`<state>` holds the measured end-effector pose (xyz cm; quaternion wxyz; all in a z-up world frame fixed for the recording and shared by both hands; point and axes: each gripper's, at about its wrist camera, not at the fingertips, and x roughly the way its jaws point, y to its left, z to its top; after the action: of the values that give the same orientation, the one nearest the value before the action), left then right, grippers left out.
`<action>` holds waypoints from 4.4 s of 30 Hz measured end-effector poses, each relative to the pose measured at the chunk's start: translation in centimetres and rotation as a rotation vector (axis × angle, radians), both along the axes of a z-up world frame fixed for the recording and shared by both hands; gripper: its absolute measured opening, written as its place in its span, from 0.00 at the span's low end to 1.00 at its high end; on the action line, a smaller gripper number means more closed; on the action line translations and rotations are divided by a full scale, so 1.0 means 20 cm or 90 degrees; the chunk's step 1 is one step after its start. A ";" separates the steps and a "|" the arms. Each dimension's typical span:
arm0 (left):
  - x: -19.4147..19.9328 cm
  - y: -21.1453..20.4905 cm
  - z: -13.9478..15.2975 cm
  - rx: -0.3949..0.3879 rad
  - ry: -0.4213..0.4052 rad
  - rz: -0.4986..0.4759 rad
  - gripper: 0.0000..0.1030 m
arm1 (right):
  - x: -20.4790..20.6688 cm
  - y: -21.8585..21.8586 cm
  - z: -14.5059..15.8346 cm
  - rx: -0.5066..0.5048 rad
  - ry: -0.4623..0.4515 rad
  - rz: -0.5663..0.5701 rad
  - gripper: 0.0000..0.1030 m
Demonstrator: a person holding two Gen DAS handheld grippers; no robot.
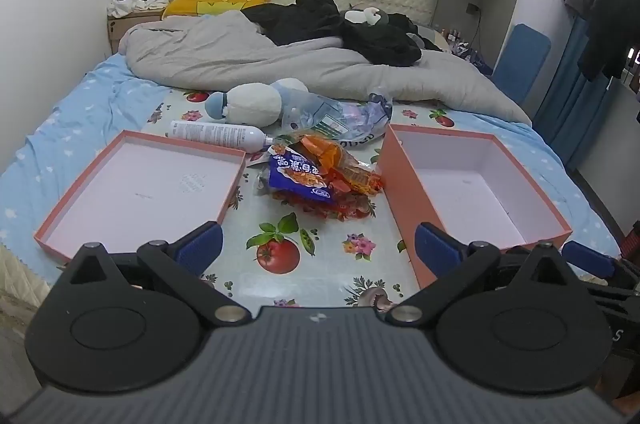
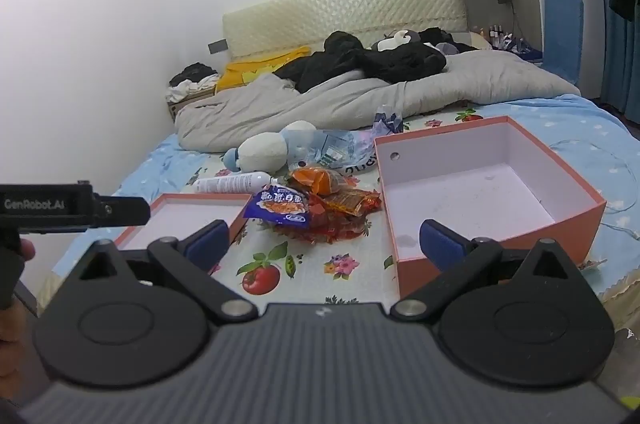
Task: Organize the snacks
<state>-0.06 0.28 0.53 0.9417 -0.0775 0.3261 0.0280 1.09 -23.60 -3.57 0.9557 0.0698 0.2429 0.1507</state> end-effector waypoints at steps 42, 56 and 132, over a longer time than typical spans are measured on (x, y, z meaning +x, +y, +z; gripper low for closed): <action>0.00 -0.02 -0.05 -0.008 0.004 -0.009 1.00 | 0.00 -0.01 0.00 0.005 0.005 0.002 1.00; -0.01 -0.02 -0.07 -0.012 0.008 -0.013 1.00 | 0.02 0.02 -0.01 -0.014 0.017 0.002 1.00; 1.72 0.51 -1.11 -0.163 0.255 0.054 0.49 | 1.53 0.63 -0.79 -0.045 0.270 0.095 0.30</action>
<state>34.35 10.53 -21.75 0.8388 -0.2025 0.5038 0.0406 31.70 -11.09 -19.42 0.8715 0.0480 0.4479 0.1940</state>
